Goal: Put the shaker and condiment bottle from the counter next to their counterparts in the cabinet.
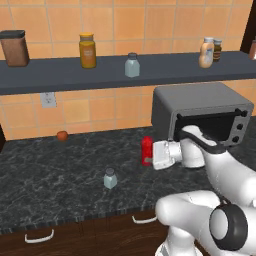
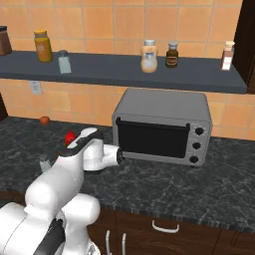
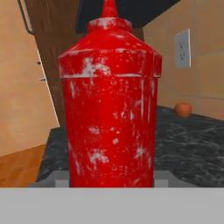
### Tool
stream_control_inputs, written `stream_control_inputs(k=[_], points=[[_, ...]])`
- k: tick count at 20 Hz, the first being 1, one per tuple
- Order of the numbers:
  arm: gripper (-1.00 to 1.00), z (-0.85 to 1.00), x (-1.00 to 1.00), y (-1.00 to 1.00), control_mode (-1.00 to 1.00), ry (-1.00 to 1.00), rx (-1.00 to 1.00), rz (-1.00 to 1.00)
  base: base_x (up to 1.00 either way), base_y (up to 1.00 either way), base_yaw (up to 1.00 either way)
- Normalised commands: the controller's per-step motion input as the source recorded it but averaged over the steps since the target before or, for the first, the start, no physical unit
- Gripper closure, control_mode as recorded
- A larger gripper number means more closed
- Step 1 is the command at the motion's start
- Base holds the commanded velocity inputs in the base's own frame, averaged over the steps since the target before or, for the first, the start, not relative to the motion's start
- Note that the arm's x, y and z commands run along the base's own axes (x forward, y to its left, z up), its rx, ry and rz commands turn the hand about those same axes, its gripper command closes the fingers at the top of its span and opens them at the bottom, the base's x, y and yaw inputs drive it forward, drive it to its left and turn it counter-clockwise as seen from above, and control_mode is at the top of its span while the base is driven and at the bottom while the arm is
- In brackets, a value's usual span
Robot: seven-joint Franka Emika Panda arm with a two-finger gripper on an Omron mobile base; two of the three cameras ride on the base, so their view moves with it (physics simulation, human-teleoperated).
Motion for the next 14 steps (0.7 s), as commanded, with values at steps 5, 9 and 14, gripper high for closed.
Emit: stream_control_inputs(k=[5,9,14], points=[[1.00,0.72,-0.56,-0.05,-1.00,0.06,0.17,-0.11,0.00,0.00,0.00],[1.00,0.85,-0.56,0.00,-1.00,0.00,0.04,-0.06,0.00,0.00,0.00],[1.00,0.75,-0.65,-0.09,-1.00,0.00,0.00,-0.12,0.00,0.00,0.00]])
